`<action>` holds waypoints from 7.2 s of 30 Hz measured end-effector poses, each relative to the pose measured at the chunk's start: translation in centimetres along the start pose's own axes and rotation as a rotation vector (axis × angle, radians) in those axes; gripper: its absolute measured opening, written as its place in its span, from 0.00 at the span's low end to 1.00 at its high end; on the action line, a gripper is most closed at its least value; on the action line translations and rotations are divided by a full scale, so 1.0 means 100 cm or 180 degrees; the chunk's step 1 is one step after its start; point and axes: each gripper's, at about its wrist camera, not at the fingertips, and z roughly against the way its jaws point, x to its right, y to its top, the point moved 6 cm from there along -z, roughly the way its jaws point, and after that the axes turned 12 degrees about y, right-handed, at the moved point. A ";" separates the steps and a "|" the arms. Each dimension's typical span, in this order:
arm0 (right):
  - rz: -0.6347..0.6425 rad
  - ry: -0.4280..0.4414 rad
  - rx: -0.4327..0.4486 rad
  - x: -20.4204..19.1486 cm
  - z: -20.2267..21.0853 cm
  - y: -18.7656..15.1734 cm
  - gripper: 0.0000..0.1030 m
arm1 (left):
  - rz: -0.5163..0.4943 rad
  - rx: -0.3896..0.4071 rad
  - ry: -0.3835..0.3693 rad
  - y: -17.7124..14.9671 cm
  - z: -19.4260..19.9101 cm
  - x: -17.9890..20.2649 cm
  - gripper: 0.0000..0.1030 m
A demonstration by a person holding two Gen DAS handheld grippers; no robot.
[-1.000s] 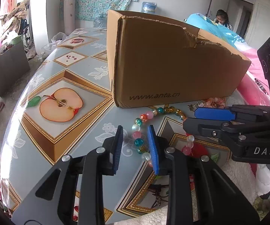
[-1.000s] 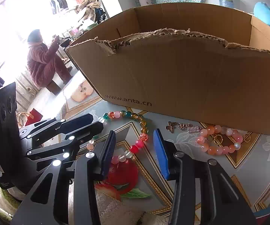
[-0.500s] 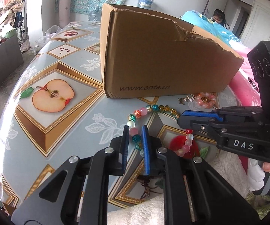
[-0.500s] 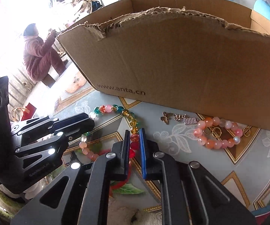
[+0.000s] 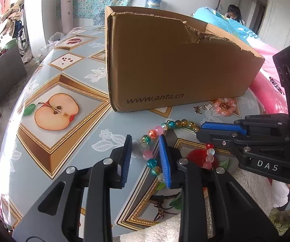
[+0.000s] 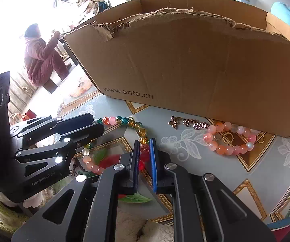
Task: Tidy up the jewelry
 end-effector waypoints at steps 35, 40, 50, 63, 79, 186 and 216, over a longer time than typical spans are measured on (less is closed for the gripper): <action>0.0646 0.0245 0.1102 -0.042 0.137 0.070 0.10 | -0.0151 0.1173 -0.0168 0.104 0.159 0.022 0.08; 0.0652 0.0262 0.1020 -0.024 0.134 0.123 0.10 | -0.0200 0.1194 -0.0191 0.153 0.143 0.025 0.08; 0.0292 0.0435 0.0102 0.023 0.043 0.170 0.10 | -0.0279 0.0475 -0.0153 0.178 0.039 0.025 0.08; -0.0060 0.0575 -0.0612 0.046 -0.016 0.180 0.11 | -0.0252 -0.0083 0.0068 0.166 -0.024 0.007 0.10; 0.0539 0.0167 0.0853 0.024 0.144 0.115 0.41 | -0.0211 0.1020 -0.0264 0.129 0.112 0.026 0.30; -0.0325 0.0080 0.0546 0.090 0.069 -0.011 0.29 | -0.0441 0.0099 -0.0359 0.028 -0.005 0.076 0.19; -0.0257 -0.0061 0.0709 0.099 0.081 -0.014 0.29 | -0.0419 0.0072 -0.0168 0.033 -0.014 0.077 0.05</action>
